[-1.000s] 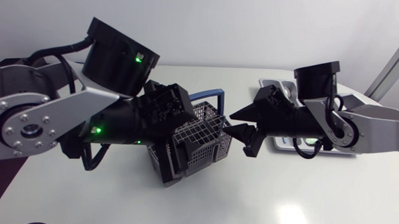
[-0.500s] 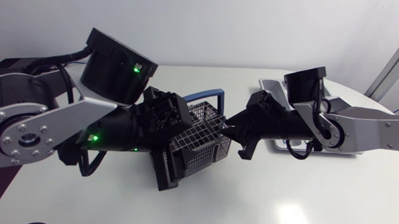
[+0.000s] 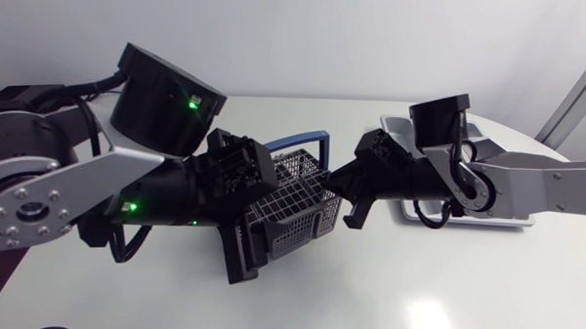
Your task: Unload the cutlery basket into the drawer organizer.
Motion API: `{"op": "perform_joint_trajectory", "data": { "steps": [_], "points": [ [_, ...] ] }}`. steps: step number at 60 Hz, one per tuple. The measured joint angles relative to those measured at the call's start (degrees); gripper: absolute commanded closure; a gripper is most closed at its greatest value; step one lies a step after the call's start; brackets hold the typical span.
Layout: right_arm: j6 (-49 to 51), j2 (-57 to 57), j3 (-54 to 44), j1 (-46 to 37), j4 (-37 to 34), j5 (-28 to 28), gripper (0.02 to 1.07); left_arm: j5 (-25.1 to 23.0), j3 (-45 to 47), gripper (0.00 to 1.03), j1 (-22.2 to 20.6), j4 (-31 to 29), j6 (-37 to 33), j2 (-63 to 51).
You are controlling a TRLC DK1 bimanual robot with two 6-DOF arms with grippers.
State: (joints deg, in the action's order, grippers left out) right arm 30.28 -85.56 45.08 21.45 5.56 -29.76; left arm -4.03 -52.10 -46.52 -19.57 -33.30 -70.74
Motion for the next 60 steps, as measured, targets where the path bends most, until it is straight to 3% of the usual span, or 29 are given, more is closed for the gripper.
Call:
{"op": "perform_joint_trajectory", "data": {
  "steps": [13, 23, 46, 60],
  "points": [
    [0.26, -0.11, 0.68, 0.42, 0.39, 1.99, 1.01, 0.00, 0.07, 0.07, -0.24, -0.02, -0.02, 0.66],
    [0.22, 4.68, 0.72, 1.01, -3.78, 2.99, 1.01, 0.00, 0.09, 0.07, -0.52, -0.04, 0.00, 1.01],
    [-1.77, 18.51, 9.27, 0.04, -20.83, 2.78, 1.01, 0.00, 0.11, 0.06, -1.57, -0.50, 0.00, 1.86],
    [-1.99, 18.97, 18.58, -8.28, -31.52, 2.80, 1.01, 0.02, 1.77, 0.06, -1.68, -1.14, 0.00, 3.45]
  ]
}}
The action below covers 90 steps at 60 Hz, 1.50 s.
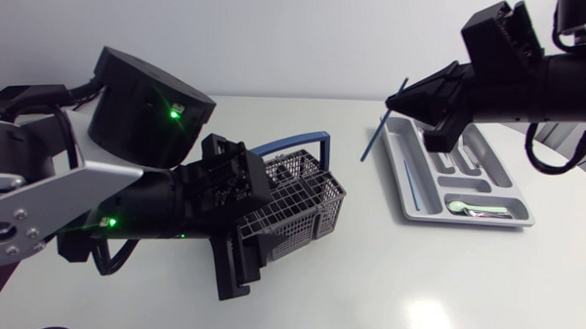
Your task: Unload the cutlery basket into the drawer organizer.
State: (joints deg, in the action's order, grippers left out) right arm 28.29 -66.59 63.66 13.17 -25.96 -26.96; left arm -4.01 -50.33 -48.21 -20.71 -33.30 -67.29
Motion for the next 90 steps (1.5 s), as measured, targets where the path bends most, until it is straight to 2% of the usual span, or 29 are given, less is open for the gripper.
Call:
{"op": "perform_joint_trajectory", "data": {
  "steps": [17, 34, 61, 90],
  "points": [
    [0.00, -13.84, 9.60, -12.76, -9.11, 0.20, 1.01, -0.02, 0.37, 0.06, 0.00, -0.42, 0.00, 1.07],
    [-1.33, -29.11, 16.33, -19.08, -10.86, 1.81, 1.01, 0.00, 0.52, 0.06, 0.00, -0.87, 0.00, 1.77],
    [-4.74, -45.24, 26.49, -20.04, -13.09, 6.16, 1.01, 0.00, 0.52, 0.06, -0.26, -0.87, -0.22, 1.77],
    [-11.45, -63.04, 39.36, -19.98, -9.79, 9.07, 0.99, 0.00, 0.55, 0.06, -0.26, -0.87, -0.22, 1.77]
  ]
}}
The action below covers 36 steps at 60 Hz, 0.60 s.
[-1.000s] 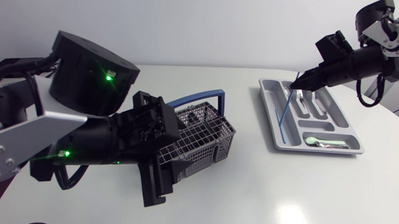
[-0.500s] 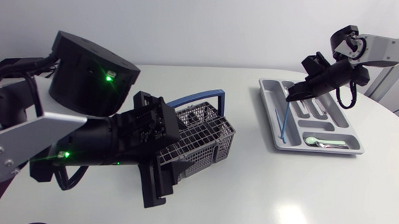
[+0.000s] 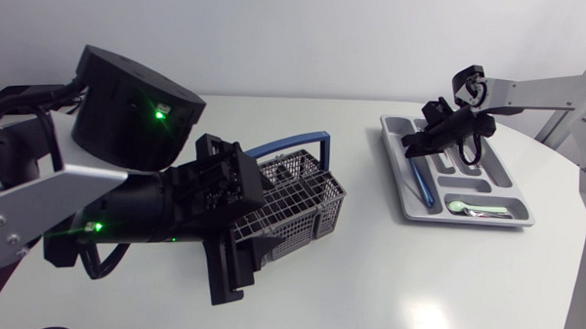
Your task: Unload the cutlery basket into the drawer organizer.
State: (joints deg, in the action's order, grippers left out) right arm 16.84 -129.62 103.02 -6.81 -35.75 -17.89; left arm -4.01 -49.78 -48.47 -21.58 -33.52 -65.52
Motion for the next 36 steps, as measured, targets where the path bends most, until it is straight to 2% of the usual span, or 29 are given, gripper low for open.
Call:
{"op": "perform_joint_trajectory", "data": {
  "steps": [4, 5, 7, 11, 15, 25, 36],
  "points": [
    [-0.66, -0.68, 0.59, 0.00, 0.26, 0.22, 0.81, 0.00, 0.15, 0.06, 0.00, 0.02, 0.00, 0.02],
    [-0.66, -0.81, 0.59, 0.00, 0.42, 0.33, 0.69, 0.00, 0.26, 0.06, 0.00, 0.00, 0.00, 0.02],
    [-0.66, -0.81, 0.55, 0.00, 0.98, 0.72, 0.56, 0.02, 0.37, 0.06, 0.02, -0.28, 0.00, 0.20],
    [-0.63, 0.11, -1.05, -0.02, 3.85, 1.25, 0.38, 0.00, 0.57, 0.06, 0.17, -1.09, 0.00, 1.07],
    [-0.68, 3.78, -5.88, 0.00, 5.68, 1.33, 0.34, 0.00, 0.63, 0.06, 0.76, -1.92, 0.00, 2.51],
    [-0.81, 18.32, -17.77, 2.14, 10.38, 1.44, 0.32, 0.04, 1.01, 0.06, 2.69, -3.67, 0.00, 6.93],
    [-0.81, 31.54, -27.04, 8.28, 13.79, 1.27, 0.32, 0.07, 4.26, 0.06, 8.00, -4.48, -1.22, 11.74]
  ]
}}
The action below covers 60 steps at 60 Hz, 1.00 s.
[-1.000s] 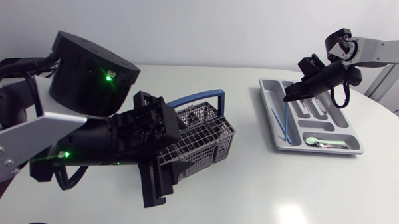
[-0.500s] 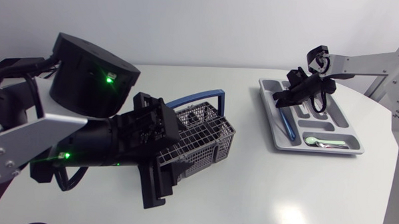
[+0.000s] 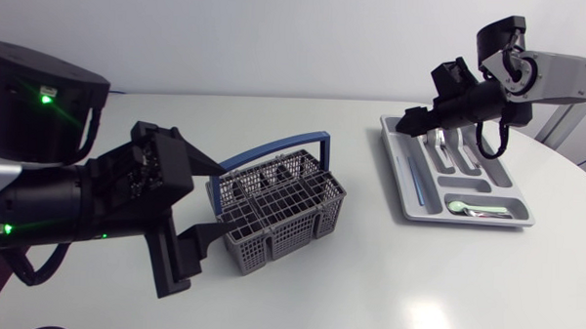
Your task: Unload the cutlery basket into the drawer organizer.
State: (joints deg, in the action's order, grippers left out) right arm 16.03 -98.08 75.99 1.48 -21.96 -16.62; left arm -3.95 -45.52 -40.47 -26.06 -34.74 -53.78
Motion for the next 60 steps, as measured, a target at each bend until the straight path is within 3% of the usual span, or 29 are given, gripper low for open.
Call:
{"op": "perform_joint_trajectory", "data": {
  "steps": [11, 21, 35, 50, 60],
  "points": [
    [0.00, 2.71, -6.91, 6.25, 1.86, 0.42, 0.32, 0.00, 5.49, 0.06, 7.54, 1.33, -3.41, 0.92],
    [-0.02, 2.27, -10.49, 11.26, 5.09, 3.78, 0.32, 0.00, 9.42, 0.06, 12.33, 6.95, -5.88, -0.48],
    [0.00, -0.09, -11.17, 15.39, 6.45, 6.40, 0.32, 0.24, 10.80, 0.06, 15.98, 16.04, -7.56, -9.92],
    [-0.33, 0.92, -16.15, 17.99, 6.36, 8.70, 0.32, 1.70, 10.56, 0.06, 17.00, 25.75, -8.83, -20.41],
    [-0.87, 2.97, -17.49, 18.67, 6.25, 10.95, 0.32, 2.91, 7.34, 0.06, 17.57, 28.50, -8.87, -25.33]
  ]
}}
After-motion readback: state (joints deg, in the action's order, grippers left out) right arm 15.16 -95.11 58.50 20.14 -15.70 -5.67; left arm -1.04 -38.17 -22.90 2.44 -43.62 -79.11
